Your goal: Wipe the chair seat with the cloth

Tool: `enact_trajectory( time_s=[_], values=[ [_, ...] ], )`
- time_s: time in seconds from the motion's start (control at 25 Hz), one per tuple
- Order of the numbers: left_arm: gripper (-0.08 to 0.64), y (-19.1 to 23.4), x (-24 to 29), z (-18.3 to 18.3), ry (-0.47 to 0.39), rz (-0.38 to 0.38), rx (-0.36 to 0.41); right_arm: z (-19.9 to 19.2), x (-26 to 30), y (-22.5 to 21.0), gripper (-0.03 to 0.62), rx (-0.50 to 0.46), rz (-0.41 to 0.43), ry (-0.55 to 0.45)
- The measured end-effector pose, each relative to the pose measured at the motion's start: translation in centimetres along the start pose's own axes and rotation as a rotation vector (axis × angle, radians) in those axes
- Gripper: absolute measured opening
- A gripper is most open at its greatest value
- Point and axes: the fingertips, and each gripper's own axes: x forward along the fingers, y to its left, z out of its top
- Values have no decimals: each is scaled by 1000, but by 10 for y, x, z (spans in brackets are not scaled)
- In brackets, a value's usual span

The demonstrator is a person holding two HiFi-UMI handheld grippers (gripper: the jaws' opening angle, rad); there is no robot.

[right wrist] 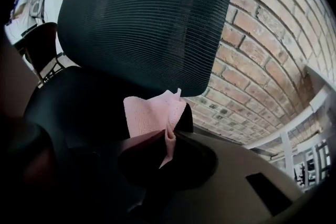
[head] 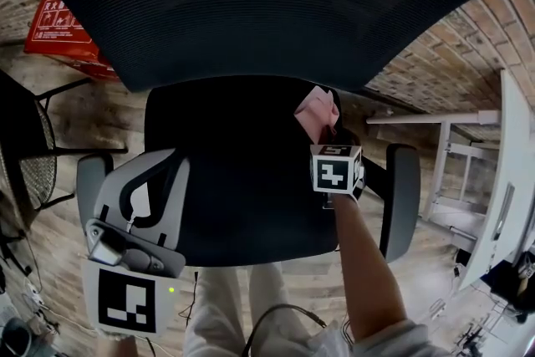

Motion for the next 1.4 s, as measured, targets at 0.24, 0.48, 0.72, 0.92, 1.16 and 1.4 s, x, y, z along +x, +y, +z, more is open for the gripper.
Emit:
enact_trajectory(
  time_s=[0.24,0.48,0.72,0.92,1.16,1.4],
  values=[
    [18,2,-3,0,-3,17,8,1,-3,12,52,54,67,-25],
    [18,12,-16,-4,-6,39,16,5,-8,42,52,41,125,-34],
    [18,27,-36,-13,7,83,-1,5,-15,81,54,7,186,-40],
    [18,42,-53,-26,17,123,-33,5,-24,126,54,-36,258,-47],
    [18,52,-71,-37,20,161,-63,6,-38,183,52,-93,356,-51],
    [18,62,-87,-47,21,183,-77,14,-54,241,52,-163,441,-73]
  ],
)
